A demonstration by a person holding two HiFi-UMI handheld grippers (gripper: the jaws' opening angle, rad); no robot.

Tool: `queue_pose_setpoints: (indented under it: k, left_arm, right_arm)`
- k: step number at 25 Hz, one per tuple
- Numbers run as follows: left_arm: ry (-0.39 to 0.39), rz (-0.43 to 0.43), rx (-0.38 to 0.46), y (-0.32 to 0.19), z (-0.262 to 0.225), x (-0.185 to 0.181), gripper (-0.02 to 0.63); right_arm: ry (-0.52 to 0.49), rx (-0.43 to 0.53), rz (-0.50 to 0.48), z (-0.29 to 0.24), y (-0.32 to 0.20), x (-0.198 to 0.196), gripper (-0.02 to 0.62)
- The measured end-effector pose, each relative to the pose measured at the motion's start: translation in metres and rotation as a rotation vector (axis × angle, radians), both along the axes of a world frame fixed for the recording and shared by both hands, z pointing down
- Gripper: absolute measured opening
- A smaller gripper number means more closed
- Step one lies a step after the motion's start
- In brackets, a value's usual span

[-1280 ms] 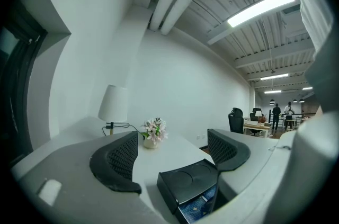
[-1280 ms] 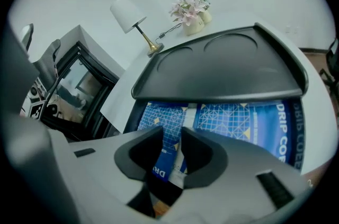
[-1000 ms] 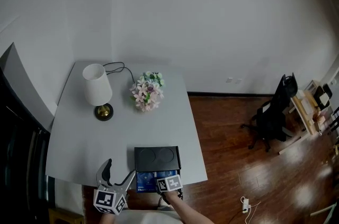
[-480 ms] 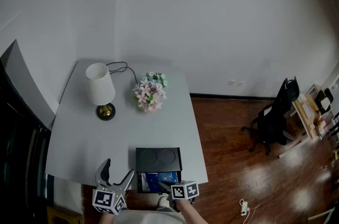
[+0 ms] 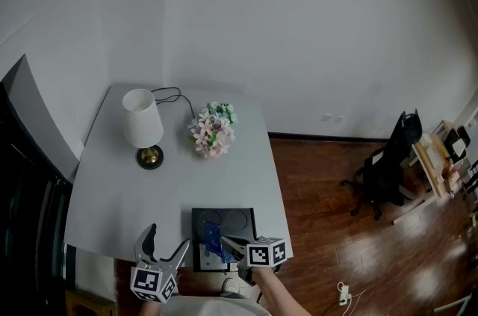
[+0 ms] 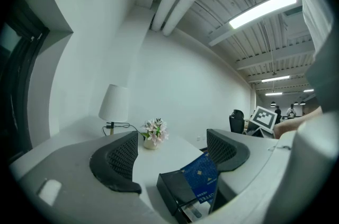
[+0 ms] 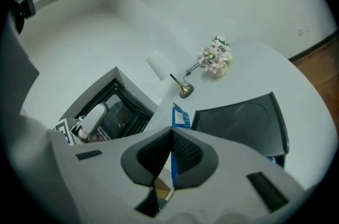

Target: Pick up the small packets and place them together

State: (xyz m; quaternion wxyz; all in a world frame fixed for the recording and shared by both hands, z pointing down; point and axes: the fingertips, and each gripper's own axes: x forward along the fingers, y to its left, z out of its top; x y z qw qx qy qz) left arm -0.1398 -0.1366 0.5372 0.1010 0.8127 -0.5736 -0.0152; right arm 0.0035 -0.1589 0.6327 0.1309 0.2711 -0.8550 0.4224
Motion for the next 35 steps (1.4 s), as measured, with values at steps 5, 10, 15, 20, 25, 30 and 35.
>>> queue_pose_setpoints:
  k: [5,10,15,20,25,30,35]
  left_arm:
    - [-0.012,-0.023,0.002,0.004,-0.002,-0.009,0.396]
    - [-0.014,-0.056,-0.001,0.01,-0.001,-0.019,0.396]
    - [-0.018,-0.08,-0.009,0.014,0.001,-0.028,0.396]
    - [-0.023,-0.079,-0.008,0.013,0.001,-0.029,0.396]
    - [-0.017,-0.07,-0.012,0.011,0.003,-0.024,0.396]
    - [-0.013,-0.05,-0.01,0.005,0.004,-0.018,0.396]
    - [-0.031,-0.006,0.003,-0.001,0.002,-0.003,0.396]
  right_arm:
    - [-0.026,-0.107,0.003,0.029,-0.046,-0.018,0.005]
    - [0.134,-0.183,0.098,0.092,-0.075,0.004,0.005]
    - [0.207,-0.199,0.194,0.115,-0.081,0.016,0.005]
    - [0.397,-0.14,0.215,0.128,-0.085,0.025,0.047]
    - [0.373,0.002,0.187,0.105,-0.088,0.016,0.235]
    - [0.228,0.282,0.226,0.035,-0.086,0.016,0.279]
    - [0.239,0.619,0.257,-0.028,-0.067,0.036,0.279]
